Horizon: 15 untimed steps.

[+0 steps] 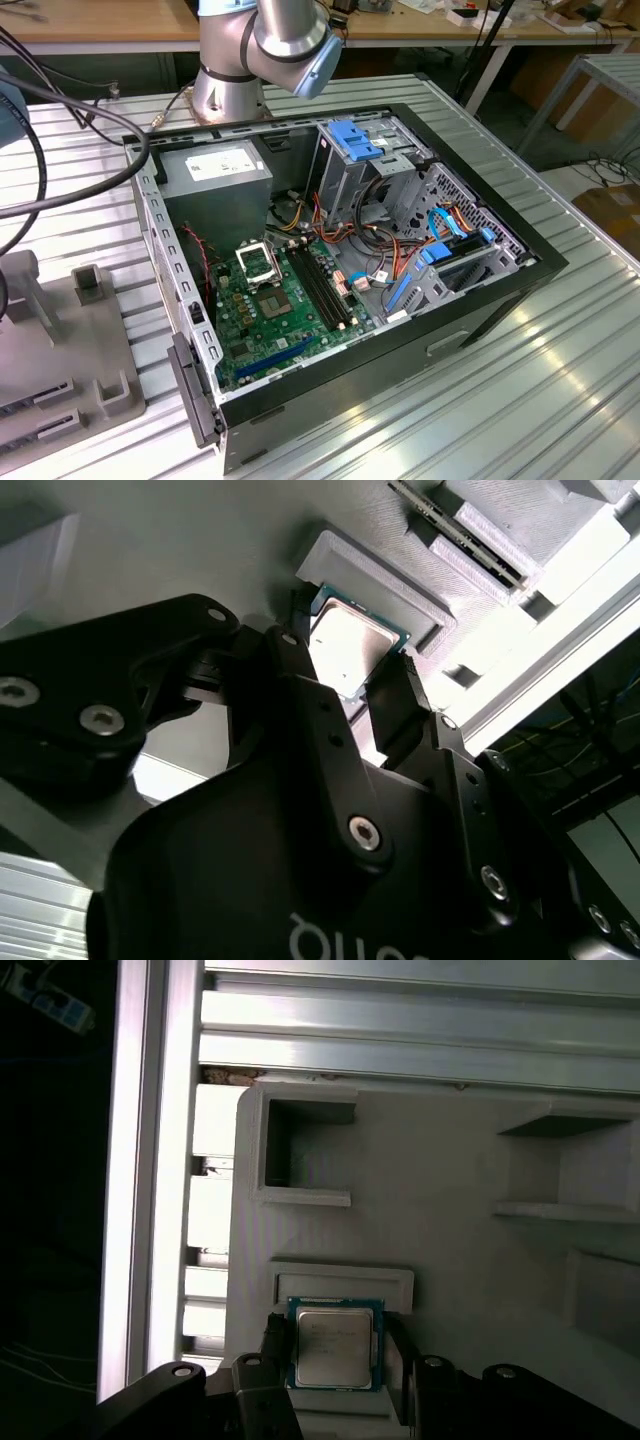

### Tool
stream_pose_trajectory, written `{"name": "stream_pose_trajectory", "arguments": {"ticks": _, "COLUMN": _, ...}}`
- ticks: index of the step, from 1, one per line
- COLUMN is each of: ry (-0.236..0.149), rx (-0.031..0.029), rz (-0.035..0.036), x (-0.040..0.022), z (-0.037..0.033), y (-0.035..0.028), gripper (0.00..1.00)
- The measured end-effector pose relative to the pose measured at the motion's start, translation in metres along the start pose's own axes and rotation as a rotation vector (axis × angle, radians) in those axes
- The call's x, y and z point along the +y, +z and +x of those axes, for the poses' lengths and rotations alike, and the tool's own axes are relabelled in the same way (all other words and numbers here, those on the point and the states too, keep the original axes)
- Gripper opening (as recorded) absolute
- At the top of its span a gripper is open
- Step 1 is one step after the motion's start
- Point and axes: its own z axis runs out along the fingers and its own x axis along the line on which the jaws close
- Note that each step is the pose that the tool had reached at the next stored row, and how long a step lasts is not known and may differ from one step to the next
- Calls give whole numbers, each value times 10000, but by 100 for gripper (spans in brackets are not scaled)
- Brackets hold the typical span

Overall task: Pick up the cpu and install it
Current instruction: 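Pick up the cpu and move it towards the insertion slot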

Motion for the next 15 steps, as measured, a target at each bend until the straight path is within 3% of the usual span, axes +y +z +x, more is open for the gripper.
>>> {"name": "stream_pose_trajectory", "arguments": {"ticks": 6, "ry": 202, "rx": -3, "rz": -9, "x": 1, "z": 0, "y": 0, "gripper": 49}}
{"name": "stream_pose_trajectory", "arguments": {"ticks": 15, "ry": 207, "rx": -2, "rz": -10, "x": 0, "z": 0, "y": 0, "gripper": 47}}
